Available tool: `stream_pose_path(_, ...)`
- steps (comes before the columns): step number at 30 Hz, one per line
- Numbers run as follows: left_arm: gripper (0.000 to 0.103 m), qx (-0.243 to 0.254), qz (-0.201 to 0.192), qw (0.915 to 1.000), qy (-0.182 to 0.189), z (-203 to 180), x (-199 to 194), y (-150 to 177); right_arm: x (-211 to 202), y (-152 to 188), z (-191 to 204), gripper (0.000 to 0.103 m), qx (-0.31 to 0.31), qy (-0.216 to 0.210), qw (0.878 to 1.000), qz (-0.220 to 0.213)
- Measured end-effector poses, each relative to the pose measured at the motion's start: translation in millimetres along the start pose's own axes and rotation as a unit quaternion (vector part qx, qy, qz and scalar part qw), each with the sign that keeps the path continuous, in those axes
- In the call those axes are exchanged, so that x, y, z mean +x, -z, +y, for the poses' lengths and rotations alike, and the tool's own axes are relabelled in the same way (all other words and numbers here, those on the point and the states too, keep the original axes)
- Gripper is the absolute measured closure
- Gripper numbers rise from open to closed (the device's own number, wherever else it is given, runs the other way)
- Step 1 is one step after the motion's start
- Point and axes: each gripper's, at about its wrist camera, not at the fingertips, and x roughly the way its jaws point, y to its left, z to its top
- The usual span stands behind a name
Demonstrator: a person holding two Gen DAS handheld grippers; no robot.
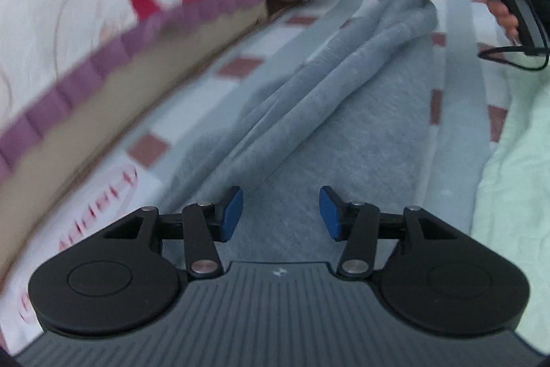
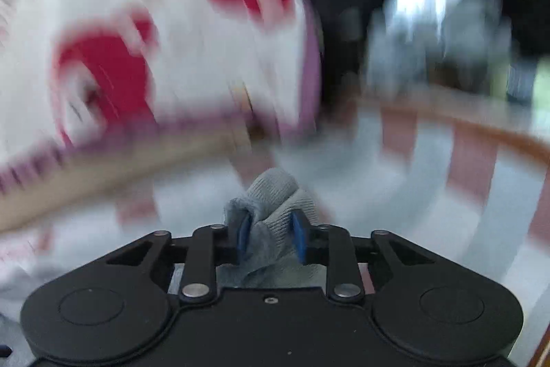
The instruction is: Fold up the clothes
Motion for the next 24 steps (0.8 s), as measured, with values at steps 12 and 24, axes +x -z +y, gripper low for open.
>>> stream_pose_path(12,0.052,-0.061,-0.008,0.998,-0.015,22,-8,18,9,-16,-74,0.034,0.183,-0.01,0.98,0.081)
stream_pose_path(24,0.052,-0.098,-0.045,0.9892,-0.099,43,-27,32,118,-61,58,0.045,-0.224,-0.088,0.926,0.292)
